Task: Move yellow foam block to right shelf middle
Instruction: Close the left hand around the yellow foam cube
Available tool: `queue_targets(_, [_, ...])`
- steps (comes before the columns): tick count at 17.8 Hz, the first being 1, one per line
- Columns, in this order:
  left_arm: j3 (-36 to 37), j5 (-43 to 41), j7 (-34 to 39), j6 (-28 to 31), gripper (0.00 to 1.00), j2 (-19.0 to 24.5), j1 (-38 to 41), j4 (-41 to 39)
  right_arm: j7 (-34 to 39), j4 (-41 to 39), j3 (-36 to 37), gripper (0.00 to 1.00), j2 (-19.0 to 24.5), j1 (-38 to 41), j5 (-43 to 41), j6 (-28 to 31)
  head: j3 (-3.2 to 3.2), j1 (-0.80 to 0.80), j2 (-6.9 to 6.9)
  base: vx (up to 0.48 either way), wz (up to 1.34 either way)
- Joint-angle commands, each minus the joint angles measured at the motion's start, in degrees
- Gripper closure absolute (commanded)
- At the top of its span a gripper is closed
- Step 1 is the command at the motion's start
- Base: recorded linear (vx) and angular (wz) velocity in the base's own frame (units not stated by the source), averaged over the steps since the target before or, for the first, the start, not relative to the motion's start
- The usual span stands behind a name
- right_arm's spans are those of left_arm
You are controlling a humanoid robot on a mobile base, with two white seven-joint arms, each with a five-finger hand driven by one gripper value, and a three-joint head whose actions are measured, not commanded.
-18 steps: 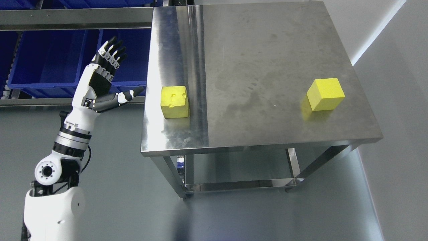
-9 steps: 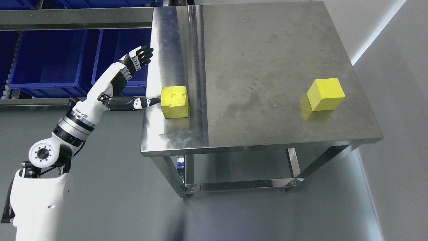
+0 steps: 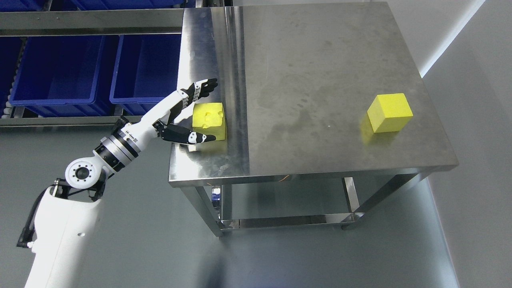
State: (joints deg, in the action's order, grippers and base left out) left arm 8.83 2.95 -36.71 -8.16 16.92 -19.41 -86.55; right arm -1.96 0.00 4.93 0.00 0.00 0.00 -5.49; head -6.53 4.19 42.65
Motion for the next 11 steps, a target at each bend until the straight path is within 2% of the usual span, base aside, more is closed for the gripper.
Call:
queue_targets(1, [6.55,-3.56,-0.03,-0.01,0.01,-1.63,-1.07,7.97,0.03,-1.0,-0.01,0.0,-1.0,0.09,0.18,0.04,0.0,0.0,0.0,0.0,0.0])
queue_targets(2, [6.55,-3.83,-0.03,-0.1,0.03,-2.24,-1.94,8.49,0.03,-1.0,-0.01,0.0,-1.0,0.09,0.18,0.04,0.0,0.0,0.0,0.0,0.0])
queue_targets(6, [5.5,-3.74,-0.21,-0.45,0.21,-3.38,-3.36,9.38,0.03,-1.0,-0.01,0.0,-1.0,0.09,0.18,0.04,0.0,0.0,0.0,0.002,0.02])
queue_targets(8, [3.14,-3.57,-0.38,-1.23,0.31,-5.4,-3.27,9.29,0.03,-1.0,-0.01,0.0,-1.0,0.09,0.18,0.04,0.0,0.0,0.0,-0.001,0.01])
queue_targets(11, [-0.81,-2.69,-1.43,-5.35,0.53,-9.17,-3.18,9.29,0.03,-1.0,-0.01,0.0,-1.0,0.09,0.18,0.04,0.0,0.0,0.0,-0.003,0.02])
